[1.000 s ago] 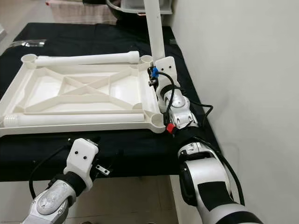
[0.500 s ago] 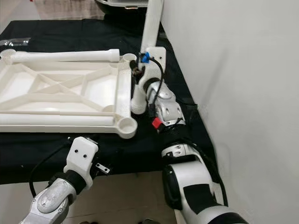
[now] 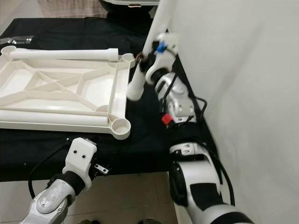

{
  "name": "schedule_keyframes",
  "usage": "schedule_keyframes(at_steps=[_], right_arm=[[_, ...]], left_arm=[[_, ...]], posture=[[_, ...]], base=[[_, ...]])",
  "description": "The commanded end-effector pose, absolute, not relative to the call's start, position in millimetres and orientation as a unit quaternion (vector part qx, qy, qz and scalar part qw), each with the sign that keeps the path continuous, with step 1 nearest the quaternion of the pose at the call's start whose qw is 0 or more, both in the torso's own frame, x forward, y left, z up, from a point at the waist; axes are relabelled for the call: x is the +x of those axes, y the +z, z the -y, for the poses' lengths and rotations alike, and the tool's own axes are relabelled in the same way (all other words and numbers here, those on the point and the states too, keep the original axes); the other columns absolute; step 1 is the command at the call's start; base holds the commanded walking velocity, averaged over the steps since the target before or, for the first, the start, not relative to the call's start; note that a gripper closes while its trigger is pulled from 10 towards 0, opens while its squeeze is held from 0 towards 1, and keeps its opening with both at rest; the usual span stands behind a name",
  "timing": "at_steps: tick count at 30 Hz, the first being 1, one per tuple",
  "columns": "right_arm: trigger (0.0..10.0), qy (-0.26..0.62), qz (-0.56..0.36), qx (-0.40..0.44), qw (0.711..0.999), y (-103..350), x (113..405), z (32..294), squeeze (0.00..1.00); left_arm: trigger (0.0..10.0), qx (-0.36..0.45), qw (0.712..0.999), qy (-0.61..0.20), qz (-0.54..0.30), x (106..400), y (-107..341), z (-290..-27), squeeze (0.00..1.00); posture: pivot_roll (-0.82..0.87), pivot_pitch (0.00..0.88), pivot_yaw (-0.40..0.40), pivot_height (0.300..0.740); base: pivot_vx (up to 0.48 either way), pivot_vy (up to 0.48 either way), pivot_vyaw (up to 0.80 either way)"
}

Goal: Building children table

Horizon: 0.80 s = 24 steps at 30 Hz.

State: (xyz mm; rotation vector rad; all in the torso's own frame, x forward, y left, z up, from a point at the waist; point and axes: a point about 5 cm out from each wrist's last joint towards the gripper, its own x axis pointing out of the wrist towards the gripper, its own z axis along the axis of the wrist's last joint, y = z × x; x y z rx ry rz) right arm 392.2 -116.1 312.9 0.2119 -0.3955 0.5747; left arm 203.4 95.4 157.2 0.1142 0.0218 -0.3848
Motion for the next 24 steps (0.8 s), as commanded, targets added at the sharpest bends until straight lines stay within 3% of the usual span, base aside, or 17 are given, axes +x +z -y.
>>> schedule_keyframes(at_steps=[1, 5, 6, 9, 10, 11, 12, 15, 19, 24], right_arm=[[10.0, 0.342, 0.192, 0.111, 0.913, 319, 392, 120, 0.00], [10.0, 0.426, 0.166, 0.086, 0.885, 315, 390, 122, 0.00], [10.0, 0.532, 0.133, 0.069, 0.833, 308, 382, 121, 0.00], [10.0, 0.570, 0.118, 0.054, 0.811, 303, 378, 119, 0.00], [10.0, 0.613, 0.104, 0.042, 0.782, 298, 374, 117, 0.00], [10.0, 0.613, 0.104, 0.042, 0.782, 298, 374, 117, 0.00], [10.0, 0.658, 0.092, 0.028, 0.747, 292, 371, 115, 0.00], [10.0, 0.668, 0.090, 0.026, 0.738, 291, 370, 114, 0.00], [10.0, 0.714, 0.092, 0.014, 0.694, 291, 369, 103, 0.00], [10.0, 0.724, 0.084, -0.005, 0.685, 287, 368, 103, 0.00]], left_arm=[[10.0, 0.032, 0.976, -0.214, -0.018, 196, 158, -90, 0.00], [10.0, 0.007, 0.971, -0.237, -0.019, 189, 161, -87, 0.00], [10.0, 0.006, 0.969, -0.244, -0.027, 181, 158, -88, 0.00], [10.0, 0.013, 0.970, -0.242, -0.031, 178, 156, -90, 0.00], [10.0, 0.015, 0.971, -0.237, -0.038, 174, 154, -92, 0.00], [10.0, 0.015, 0.971, -0.237, -0.038, 174, 154, -92, 0.00], [10.0, 0.016, 0.972, -0.230, -0.046, 170, 152, -95, 0.00], [10.0, 0.016, 0.973, -0.227, -0.048, 169, 151, -95, 0.00], [10.0, 0.017, 0.975, -0.211, -0.061, 161, 150, -100, 0.00], [10.0, 0.018, 0.975, -0.214, -0.063, 158, 151, -100, 0.00]], posture=[[0.08, 0.165, -0.094, 0.740], [0.09, 0.162, -0.093, 0.740], [0.10, 0.161, -0.096, 0.740], [0.11, 0.162, -0.097, 0.740], [0.12, 0.165, -0.101, 0.740], [0.12, 0.165, -0.101, 0.740], [0.13, 0.167, -0.104, 0.740], [0.13, 0.167, -0.104, 0.740], [0.16, 0.175, -0.110, 0.740], [0.16, 0.183, -0.104, 0.740]], base=[[0.000, 0.000, 0.00], [0.000, 0.000, 0.00], [0.000, 0.000, 0.00], [0.000, 0.000, 0.00], [0.000, 0.000, 0.00], [0.000, 0.000, 0.00], [0.000, 0.000, 0.00], [0.000, 0.000, 0.00], [0.000, 0.000, 0.00], [0.000, 0.000, 0.00]])
